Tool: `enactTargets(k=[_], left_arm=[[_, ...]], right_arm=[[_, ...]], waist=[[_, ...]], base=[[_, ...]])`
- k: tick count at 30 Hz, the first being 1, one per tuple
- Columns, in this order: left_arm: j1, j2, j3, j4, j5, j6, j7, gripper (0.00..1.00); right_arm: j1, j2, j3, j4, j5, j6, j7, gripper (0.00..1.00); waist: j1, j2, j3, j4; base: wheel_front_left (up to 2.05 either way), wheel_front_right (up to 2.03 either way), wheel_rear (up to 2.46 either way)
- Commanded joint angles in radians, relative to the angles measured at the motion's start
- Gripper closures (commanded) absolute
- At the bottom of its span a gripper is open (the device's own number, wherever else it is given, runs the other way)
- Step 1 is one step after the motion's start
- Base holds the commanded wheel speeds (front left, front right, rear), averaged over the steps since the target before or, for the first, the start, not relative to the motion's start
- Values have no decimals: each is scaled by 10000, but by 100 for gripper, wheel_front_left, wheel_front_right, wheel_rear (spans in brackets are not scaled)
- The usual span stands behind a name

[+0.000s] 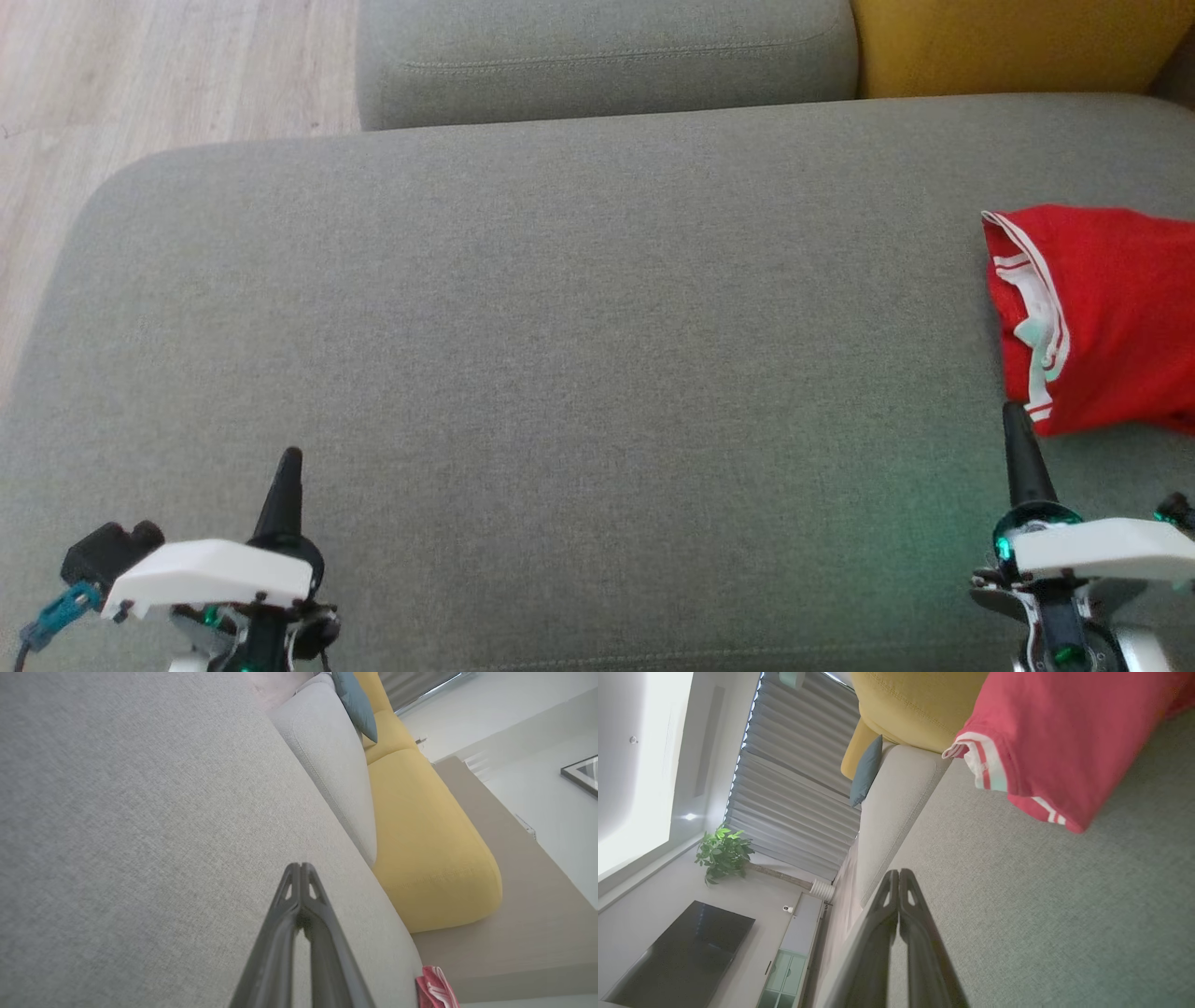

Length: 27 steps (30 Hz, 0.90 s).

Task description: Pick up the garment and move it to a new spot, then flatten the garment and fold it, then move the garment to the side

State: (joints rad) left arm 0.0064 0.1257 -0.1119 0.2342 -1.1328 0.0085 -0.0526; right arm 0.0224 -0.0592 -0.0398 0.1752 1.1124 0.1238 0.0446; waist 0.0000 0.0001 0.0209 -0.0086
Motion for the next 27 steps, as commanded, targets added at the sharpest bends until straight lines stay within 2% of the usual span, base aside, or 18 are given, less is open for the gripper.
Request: enactTargets(k=[1,27], left_arm=[[-621,56,381,-245,-248,-105,77,100],[-903,-259,1250,-51,-3005,-843,818,100]], right_arm=[[-548,-203,77,-276,292,46,16,100],[-960,-206,-155,267,3165,59,210,100]], waist=[[0,-1,-4,2],[0,-1,-103,50]], base=[[0,0,0],[0,0,0]])
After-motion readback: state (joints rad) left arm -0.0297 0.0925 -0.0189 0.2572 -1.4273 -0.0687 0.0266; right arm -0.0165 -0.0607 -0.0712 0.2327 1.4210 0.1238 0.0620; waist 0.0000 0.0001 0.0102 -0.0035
